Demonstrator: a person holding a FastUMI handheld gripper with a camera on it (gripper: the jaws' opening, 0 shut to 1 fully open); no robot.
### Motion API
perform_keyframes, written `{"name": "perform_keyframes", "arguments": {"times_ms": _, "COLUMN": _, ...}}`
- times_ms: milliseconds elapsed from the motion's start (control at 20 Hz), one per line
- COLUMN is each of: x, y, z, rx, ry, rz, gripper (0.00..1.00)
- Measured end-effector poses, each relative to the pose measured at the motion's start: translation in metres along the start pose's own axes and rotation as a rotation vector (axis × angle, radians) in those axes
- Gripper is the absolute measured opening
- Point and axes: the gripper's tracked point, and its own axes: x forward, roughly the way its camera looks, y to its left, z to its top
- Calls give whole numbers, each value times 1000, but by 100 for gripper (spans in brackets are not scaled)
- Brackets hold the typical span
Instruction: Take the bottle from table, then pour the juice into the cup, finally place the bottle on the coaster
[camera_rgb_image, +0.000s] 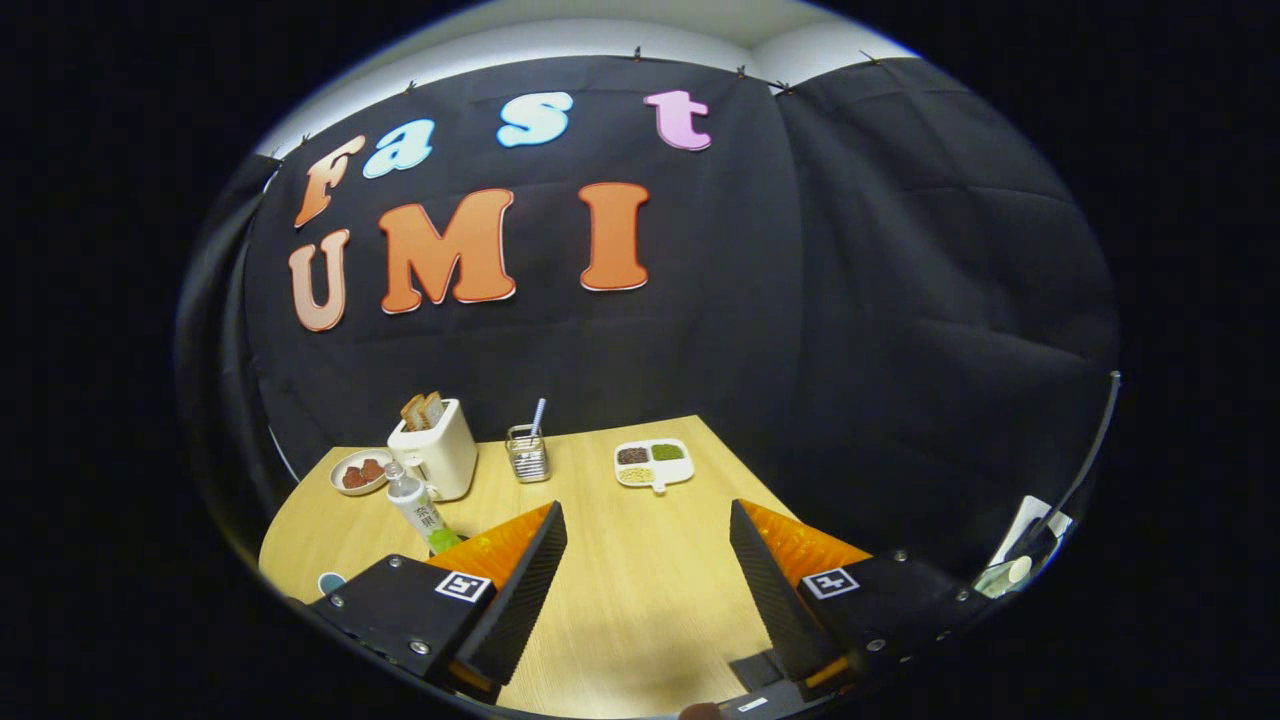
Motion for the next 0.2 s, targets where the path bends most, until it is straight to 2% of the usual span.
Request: {"name": "perform_keyframes", "arguments": {"times_ms": 200, "x": -16, "y": -25, "z": 27, "rx": -18, "ry": -42, "rz": -100, "gripper": 97}}
